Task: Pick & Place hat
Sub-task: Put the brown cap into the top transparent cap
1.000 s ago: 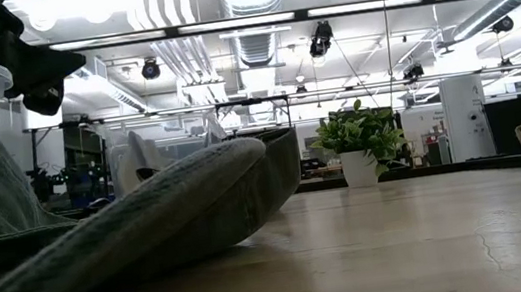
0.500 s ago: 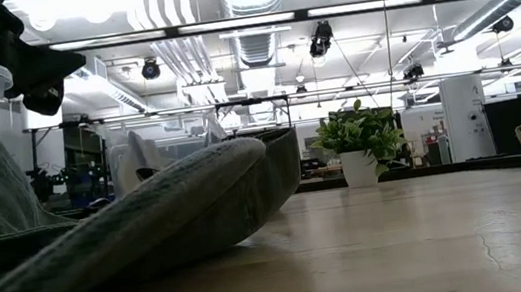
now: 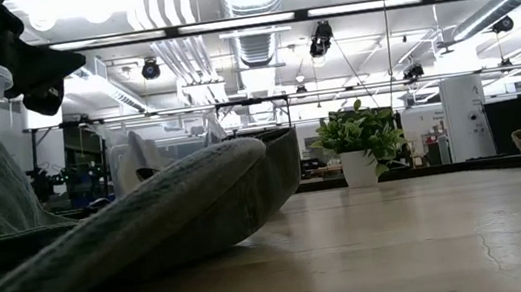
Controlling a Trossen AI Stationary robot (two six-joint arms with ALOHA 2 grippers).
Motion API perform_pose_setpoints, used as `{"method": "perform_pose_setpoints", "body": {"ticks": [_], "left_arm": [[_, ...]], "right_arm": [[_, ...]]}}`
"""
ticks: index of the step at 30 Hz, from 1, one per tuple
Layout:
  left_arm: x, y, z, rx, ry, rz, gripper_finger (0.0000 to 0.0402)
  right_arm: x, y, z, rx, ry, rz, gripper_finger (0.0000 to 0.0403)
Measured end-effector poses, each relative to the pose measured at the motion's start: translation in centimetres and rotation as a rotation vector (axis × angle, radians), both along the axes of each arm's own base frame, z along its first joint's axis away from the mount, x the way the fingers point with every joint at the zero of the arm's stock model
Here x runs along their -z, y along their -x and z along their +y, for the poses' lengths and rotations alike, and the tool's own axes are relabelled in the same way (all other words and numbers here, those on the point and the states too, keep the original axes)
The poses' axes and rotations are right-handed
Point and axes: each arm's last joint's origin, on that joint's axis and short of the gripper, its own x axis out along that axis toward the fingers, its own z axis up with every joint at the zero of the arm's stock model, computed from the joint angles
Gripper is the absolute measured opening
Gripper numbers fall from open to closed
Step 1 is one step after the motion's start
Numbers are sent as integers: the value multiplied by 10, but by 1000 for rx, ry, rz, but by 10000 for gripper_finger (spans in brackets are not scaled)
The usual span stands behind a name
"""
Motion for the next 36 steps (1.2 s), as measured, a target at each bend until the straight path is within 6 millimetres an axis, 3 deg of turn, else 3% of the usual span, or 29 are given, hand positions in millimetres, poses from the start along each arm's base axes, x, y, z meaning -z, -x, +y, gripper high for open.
{"method": "perform_pose_setpoints", "body": {"ticks": [3,11,21,27,36], "left_arm": [[0,0,0,0,0,0,0],[0,0,0,-1,0,0,0],[0,0,0,-5,0,0,0],[0,0,0,-5,0,0,0],[0,0,0,-4,0,-1,0]], "right_arm": [[2,-4,-4,13,11,-5,161],[-2,-31,-22,-3,50,-47,23],[-27,-73,-68,-48,168,-196,13],[-59,-86,-106,-39,212,-241,13],[-114,-95,-165,-24,329,-478,13]]}}
